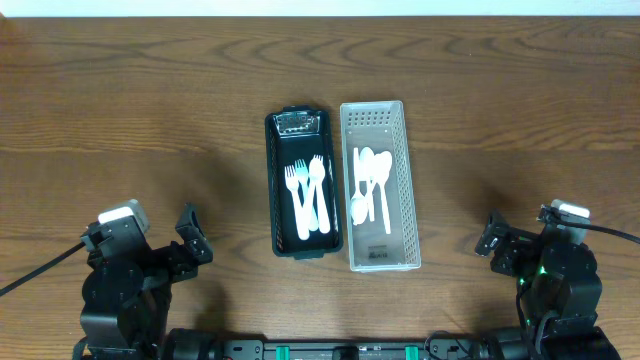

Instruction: Pack container

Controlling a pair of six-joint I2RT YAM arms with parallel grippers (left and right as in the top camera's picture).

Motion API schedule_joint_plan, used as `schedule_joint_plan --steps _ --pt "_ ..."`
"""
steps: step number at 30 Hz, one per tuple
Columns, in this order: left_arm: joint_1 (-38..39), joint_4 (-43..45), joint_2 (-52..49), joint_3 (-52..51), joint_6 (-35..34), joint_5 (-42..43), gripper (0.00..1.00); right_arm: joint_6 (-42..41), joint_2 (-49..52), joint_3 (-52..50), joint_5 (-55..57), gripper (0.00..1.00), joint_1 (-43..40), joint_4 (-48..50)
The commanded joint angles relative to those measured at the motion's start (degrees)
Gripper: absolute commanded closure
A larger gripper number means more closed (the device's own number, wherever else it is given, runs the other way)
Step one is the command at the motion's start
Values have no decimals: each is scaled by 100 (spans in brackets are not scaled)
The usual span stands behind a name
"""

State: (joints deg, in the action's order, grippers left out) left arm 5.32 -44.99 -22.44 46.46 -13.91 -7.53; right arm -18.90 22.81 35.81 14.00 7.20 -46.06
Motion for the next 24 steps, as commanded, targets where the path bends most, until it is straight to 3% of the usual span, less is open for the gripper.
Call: schedule_joint_plan --steps 1,8,14,19,24 --pt "17 2 -2 -24 -52 -68 2 -81 2 -37 76 0 26 -11" --pt "17 2 -2 -24 -52 -68 2 -61 -256 -48 -26 1 -26 -343" --pt "17 2 -2 -24 -52 -68 2 223 -1569 -669 -212 1 -28 -343" --pt "17 2 -2 -24 -52 -68 2 306 -2201 -1475 -518 1 -160 452" --pt "17 2 -2 -24 -52 -68 2 732 -2197 -2326 -879 1 -160 2221"
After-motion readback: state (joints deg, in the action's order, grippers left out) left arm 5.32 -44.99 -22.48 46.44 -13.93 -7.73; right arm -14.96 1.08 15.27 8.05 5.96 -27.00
